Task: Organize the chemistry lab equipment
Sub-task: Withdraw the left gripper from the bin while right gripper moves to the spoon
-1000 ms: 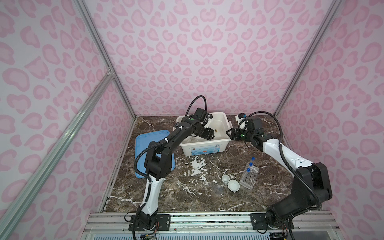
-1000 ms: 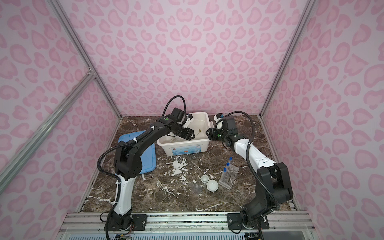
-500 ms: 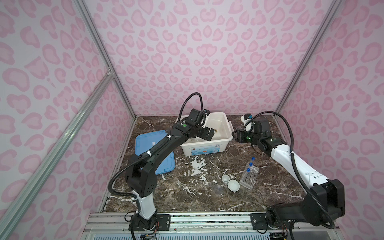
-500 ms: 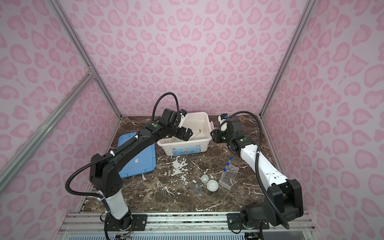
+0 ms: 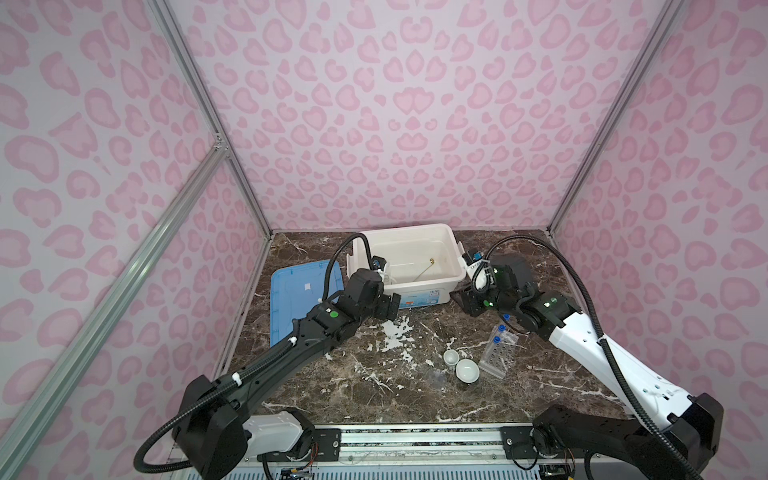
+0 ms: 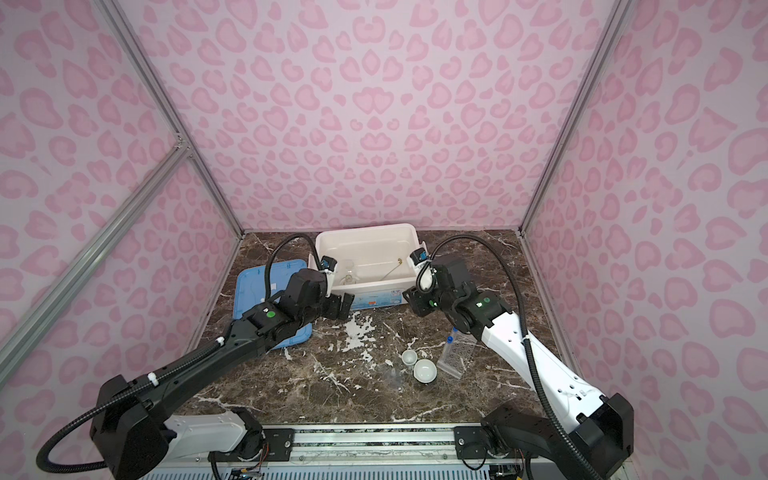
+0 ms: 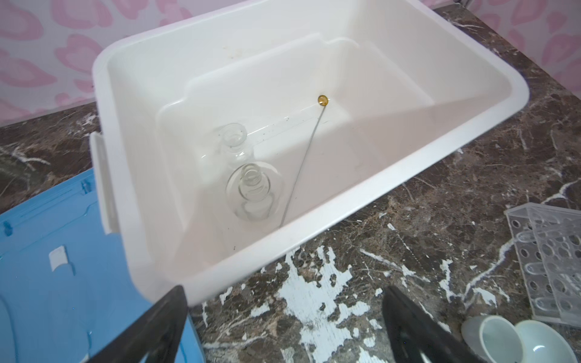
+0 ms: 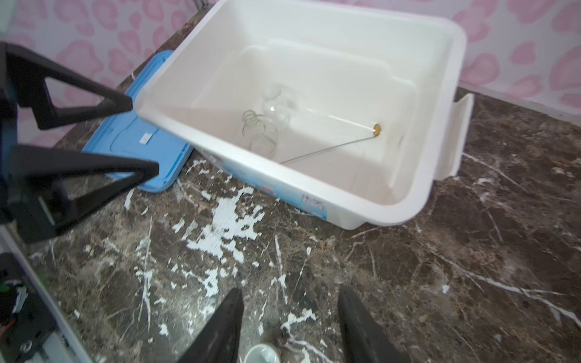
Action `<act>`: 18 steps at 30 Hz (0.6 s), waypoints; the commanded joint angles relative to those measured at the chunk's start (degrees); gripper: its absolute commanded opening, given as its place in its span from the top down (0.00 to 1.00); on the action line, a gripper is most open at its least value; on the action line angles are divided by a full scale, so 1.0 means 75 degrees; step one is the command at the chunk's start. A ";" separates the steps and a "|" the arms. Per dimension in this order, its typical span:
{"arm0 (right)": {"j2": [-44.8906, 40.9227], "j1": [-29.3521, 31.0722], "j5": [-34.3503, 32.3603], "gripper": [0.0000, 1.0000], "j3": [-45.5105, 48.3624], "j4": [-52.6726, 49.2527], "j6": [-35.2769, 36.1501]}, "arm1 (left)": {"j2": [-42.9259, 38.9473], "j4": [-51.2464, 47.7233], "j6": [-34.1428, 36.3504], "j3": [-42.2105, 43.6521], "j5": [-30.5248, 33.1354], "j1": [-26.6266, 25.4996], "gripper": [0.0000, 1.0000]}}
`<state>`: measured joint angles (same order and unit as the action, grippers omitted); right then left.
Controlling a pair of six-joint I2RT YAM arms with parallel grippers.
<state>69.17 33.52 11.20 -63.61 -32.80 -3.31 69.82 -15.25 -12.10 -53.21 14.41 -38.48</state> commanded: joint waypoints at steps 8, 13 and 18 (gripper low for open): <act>0.0750 0.2511 -0.1554 0.52 -0.0049 -0.2414 -0.0418 | -0.1619 0.0733 -0.1157 0.1549 0.2023 0.0044 0.02; 0.1156 0.3269 -0.1668 0.55 -0.0013 -0.2550 -0.0699 | -0.2151 0.0751 -0.1353 0.1911 0.2174 0.0115 0.02; 0.1805 0.3769 -0.1729 0.58 0.0026 -0.2669 -0.0816 | -0.2352 0.0615 -0.1456 0.2078 0.2294 0.0171 0.02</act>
<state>81.17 60.60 -0.38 -63.90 -51.03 -8.23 52.82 -11.90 -21.45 -38.24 29.82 -37.50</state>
